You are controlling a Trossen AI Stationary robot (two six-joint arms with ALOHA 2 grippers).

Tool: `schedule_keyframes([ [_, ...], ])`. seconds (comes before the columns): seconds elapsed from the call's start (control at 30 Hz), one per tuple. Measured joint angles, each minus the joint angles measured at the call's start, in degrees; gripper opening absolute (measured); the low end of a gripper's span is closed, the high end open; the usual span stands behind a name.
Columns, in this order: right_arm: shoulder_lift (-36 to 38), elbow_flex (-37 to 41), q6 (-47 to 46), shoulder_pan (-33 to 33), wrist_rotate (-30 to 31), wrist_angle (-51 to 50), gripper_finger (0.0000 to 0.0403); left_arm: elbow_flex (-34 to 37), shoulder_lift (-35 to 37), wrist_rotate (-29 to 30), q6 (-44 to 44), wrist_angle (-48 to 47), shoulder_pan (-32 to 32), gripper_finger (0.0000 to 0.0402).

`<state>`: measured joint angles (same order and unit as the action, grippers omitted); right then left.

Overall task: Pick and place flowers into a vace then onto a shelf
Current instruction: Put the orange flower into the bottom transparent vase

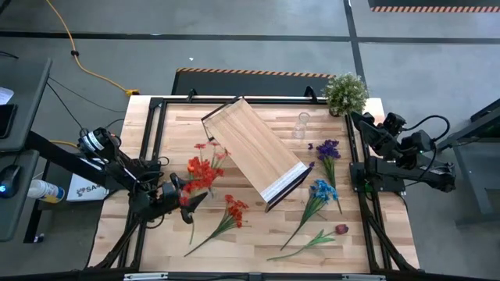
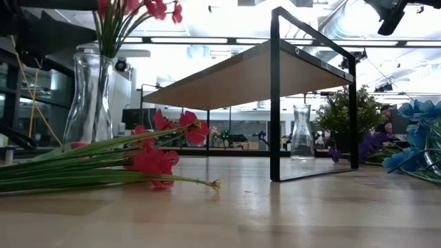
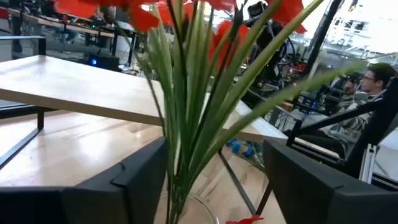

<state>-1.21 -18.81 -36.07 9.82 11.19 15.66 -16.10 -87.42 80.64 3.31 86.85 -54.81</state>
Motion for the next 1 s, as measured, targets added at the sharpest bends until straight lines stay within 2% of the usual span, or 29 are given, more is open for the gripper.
schedule_keyframes([
  [0.13,0.00,-0.01,0.01,0.01,-0.13,0.00,0.0344,0.00,0.00,-0.65,0.07,0.04,-0.28,0.0317],
  [0.33,0.00,-0.01,0.00,0.01,-0.41,0.00,0.0344,0.00,0.45,0.54,0.05,0.49,-4.56,0.0318],
  [0.63,0.00,-0.01,0.00,0.01,-0.43,0.04,0.0344,-1.44,3.38,6.15,0.22,0.55,-12.46,0.0292],
  [0.87,0.00,0.00,0.02,0.01,-0.43,1.61,0.0344,-6.33,4.13,6.62,0.13,0.48,-15.15,0.0266],
  [1.0,0.02,0.00,0.02,0.01,-0.44,3.67,0.0344,-9.92,4.13,8.89,-0.03,-0.07,-17.07,0.0252],
])
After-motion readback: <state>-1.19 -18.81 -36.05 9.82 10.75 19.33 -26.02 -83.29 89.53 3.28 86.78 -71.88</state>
